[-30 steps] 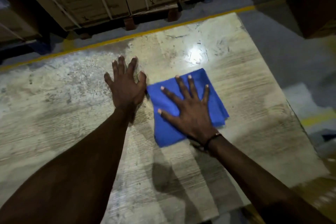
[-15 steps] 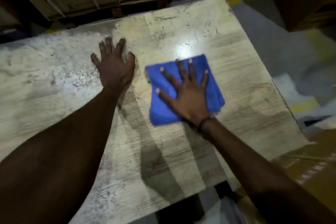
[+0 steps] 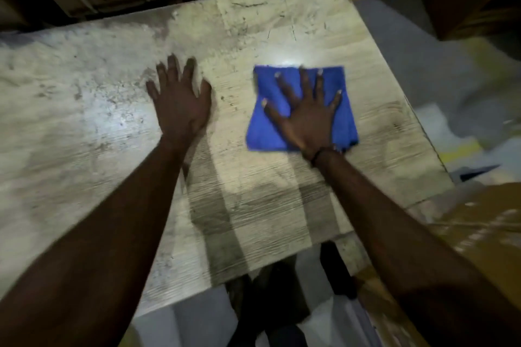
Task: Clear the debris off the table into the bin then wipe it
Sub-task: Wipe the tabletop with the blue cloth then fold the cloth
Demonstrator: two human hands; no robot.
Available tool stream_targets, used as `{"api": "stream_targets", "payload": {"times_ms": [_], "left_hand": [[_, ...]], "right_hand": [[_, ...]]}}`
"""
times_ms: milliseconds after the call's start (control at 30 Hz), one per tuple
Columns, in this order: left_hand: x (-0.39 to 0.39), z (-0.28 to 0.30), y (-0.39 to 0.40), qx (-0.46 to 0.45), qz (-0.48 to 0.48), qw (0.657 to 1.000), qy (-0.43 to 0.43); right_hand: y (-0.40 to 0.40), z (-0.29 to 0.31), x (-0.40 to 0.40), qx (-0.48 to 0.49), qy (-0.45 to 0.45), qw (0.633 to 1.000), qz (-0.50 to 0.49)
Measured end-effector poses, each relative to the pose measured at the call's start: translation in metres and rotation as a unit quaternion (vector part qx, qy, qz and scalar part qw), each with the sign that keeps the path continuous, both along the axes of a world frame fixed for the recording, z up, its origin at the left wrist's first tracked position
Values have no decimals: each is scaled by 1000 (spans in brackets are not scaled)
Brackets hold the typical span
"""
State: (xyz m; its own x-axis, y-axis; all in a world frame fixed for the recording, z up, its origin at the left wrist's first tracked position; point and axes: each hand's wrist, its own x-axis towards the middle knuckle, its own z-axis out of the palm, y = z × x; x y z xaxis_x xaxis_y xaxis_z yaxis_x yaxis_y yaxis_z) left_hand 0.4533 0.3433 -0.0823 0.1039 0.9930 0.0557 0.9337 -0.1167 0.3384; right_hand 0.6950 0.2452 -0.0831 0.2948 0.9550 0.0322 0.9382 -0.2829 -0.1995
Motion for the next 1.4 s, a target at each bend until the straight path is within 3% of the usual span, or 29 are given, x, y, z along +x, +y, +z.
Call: {"api": "stream_targets", "payload": {"times_ms": [167, 333, 433, 500, 667, 800, 900, 1033, 1167, 1267, 1400], "left_hand": [[4, -2, -92, 0, 1, 1000, 16], [15, -2, -153, -10, 5, 1000, 14], [16, -3, -152, -6, 14, 1000, 10], [16, -2, -152, -2, 13, 1000, 10], [15, -2, -152, 1, 4, 1000, 8], [33, -3, -154, -15, 37, 999, -4], [75, -1, -154, -15, 9, 1000, -2], [123, -3, -132, 6, -89, 996, -13], [138, -4, -92, -1, -98, 995, -18], [142, -3, -86, 7, -92, 996, -18], [143, -1, -90, 4, -90, 996, -17]], "right_hand": [[-135, 2, -40, 27, -26, 996, 83], [-84, 4, 43, -8, -34, 999, 11], [-38, 3, 55, -5, -3, 998, -58], [-43, 1, 32, -1, -11, 999, -49], [-155, 4, -13, 5, -14, 999, 40], [-154, 0, 62, -31, -55, 998, -19], [-109, 5, 116, -34, -16, 996, -81], [-99, 2, 99, -40, -21, 995, -90], [-179, 2, 70, -44, -44, 998, -29], [-202, 6, 107, -52, -33, 996, -68], [-160, 10, 152, -35, 10, 993, -110]]}}
